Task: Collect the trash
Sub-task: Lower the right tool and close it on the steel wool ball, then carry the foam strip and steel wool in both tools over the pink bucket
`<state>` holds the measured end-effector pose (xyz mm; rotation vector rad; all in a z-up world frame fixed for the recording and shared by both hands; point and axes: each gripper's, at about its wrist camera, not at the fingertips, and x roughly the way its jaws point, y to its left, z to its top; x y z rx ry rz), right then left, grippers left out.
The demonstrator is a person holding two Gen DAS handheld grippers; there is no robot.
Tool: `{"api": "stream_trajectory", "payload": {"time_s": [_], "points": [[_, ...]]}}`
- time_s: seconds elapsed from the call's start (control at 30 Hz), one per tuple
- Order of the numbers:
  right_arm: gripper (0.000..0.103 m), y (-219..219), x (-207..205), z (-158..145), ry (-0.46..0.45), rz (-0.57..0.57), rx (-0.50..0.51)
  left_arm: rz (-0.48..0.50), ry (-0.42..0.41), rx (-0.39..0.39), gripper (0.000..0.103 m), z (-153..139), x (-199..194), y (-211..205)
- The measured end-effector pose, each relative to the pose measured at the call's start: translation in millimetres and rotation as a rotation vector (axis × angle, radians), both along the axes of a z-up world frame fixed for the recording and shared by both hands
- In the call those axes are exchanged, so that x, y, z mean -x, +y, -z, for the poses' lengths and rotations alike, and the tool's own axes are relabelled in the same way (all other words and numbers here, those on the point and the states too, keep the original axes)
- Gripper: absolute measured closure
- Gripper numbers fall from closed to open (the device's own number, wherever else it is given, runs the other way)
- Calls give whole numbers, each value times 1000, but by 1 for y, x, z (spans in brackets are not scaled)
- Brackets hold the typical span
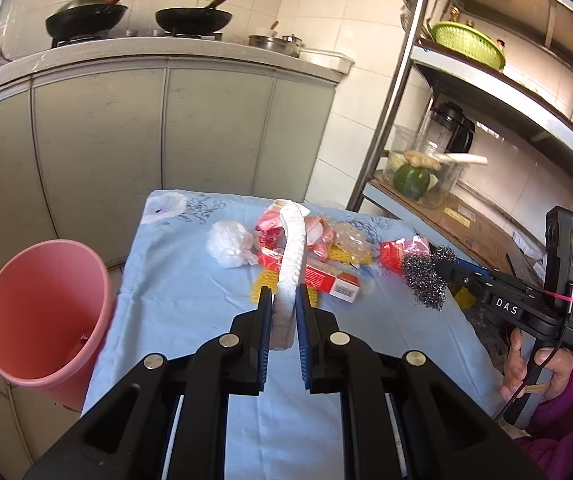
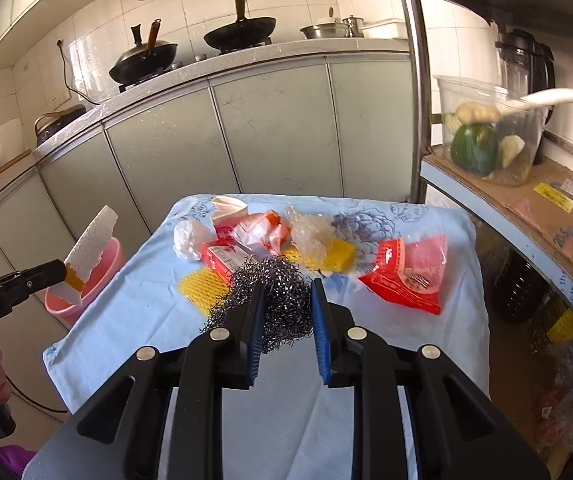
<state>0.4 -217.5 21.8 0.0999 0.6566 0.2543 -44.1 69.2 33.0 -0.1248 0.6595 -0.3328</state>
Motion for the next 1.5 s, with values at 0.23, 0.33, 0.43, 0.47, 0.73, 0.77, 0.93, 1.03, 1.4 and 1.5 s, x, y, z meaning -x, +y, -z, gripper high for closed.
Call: {"api": "stream_trajectory", "payload": {"time_s": [0.23, 0.33, 0.43, 0.47, 0.73, 0.77, 0.93, 1.03, 1.4, 1.5], "points": [[80, 13, -1, -6, -5, -21, 29, -29, 14, 35, 92, 7, -2, 18], [80, 16, -2, -7, -7, -24, 34, -31, 15, 41, 92, 8, -4, 20], [80, 19, -3, -10, -9, -29, 36, -32, 11, 43, 92, 8, -4, 21], [80, 18, -4, -10, -11, -33, 39, -34, 9, 43, 92, 9, -3, 21], [80, 34, -4, -23, -38, -105, 33, -91, -7, 67, 92, 12, 20, 30], [80, 36, -2, -25, -43, -117, 33, -100, -11, 69, 92, 12, 25, 32], [80, 45, 7, -33, -64, -147, 36, -124, -10, 79, 92, 15, 38, 38], [80, 44, 12, -34, -69, -151, 39, -124, -10, 74, 92, 12, 38, 37], [80, 72, -1, -44, -108, -237, 50, -193, -62, 68, 92, -7, 33, 53], [80, 89, -7, -48, -124, -268, 54, -235, -66, 47, 92, -11, 30, 64]]}}
